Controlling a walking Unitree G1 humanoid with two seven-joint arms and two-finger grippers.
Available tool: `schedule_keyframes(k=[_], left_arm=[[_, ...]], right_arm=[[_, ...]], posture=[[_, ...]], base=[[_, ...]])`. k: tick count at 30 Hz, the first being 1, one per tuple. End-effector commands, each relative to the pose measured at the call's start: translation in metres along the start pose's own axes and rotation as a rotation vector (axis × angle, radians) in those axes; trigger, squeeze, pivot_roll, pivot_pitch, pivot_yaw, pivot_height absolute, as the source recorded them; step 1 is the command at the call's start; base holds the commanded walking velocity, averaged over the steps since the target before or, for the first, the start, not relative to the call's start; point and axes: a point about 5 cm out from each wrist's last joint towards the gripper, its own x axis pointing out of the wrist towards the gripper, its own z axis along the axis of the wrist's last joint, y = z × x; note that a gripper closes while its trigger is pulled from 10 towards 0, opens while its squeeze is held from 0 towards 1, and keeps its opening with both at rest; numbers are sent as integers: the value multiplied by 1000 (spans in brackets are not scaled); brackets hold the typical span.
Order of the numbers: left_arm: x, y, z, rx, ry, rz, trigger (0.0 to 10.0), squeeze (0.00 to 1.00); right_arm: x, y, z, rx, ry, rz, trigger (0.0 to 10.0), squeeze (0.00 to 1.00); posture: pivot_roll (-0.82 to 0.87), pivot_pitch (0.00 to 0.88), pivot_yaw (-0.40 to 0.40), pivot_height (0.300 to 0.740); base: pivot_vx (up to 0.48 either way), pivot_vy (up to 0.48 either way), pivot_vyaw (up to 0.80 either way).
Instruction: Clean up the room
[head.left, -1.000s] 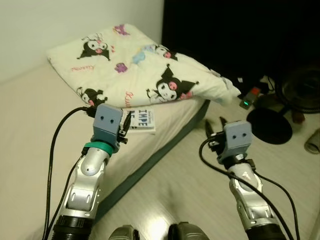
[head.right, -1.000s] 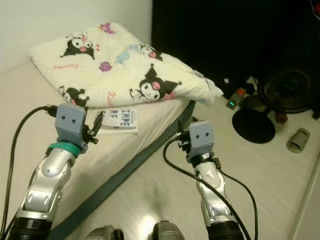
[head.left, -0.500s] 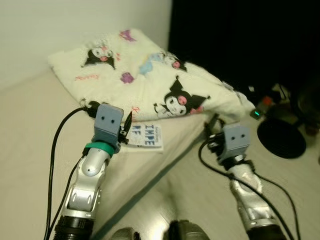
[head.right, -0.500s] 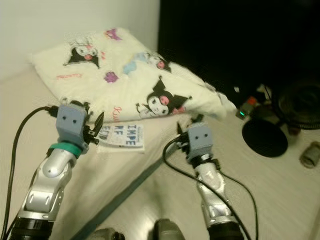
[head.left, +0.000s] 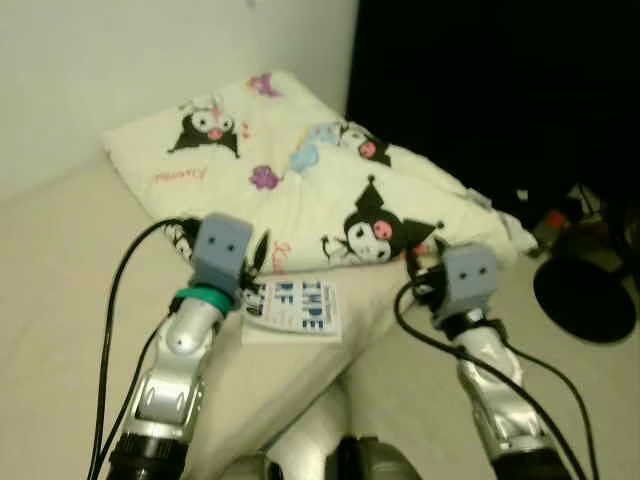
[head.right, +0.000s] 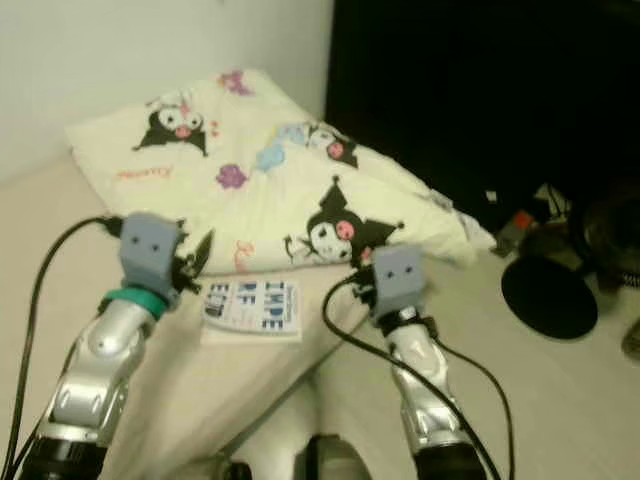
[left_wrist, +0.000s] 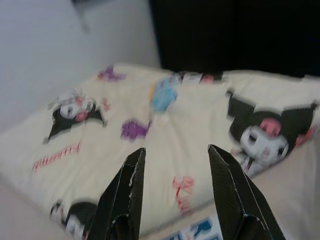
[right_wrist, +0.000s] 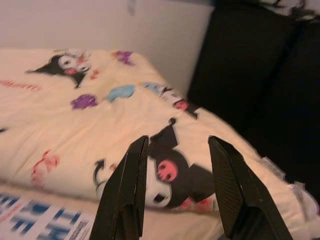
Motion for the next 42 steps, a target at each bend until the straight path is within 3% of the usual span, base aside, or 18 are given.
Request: schedule_keyframes(k=[1, 34, 42], left_arm=[[-4, -1, -10, -6, 41, -2, 10000, 0], [-2, 1, -9, -10, 40, 18, 10000, 0], [-3, 1, -9, -10, 38, 18, 10000, 0]], right_arm=[[-6, 3, -8, 4, 34, 13, 10000, 0], [-7, 5, -8, 8, 37, 10, 10000, 0], [-7, 6, -9, 8, 38, 12, 10000, 0]], posture=[[-85, 67, 34, 731], [-79, 80, 39, 731], [-77, 80, 39, 731]], base=[[0, 0, 0], [0, 0, 0], [-276, 0, 0]])
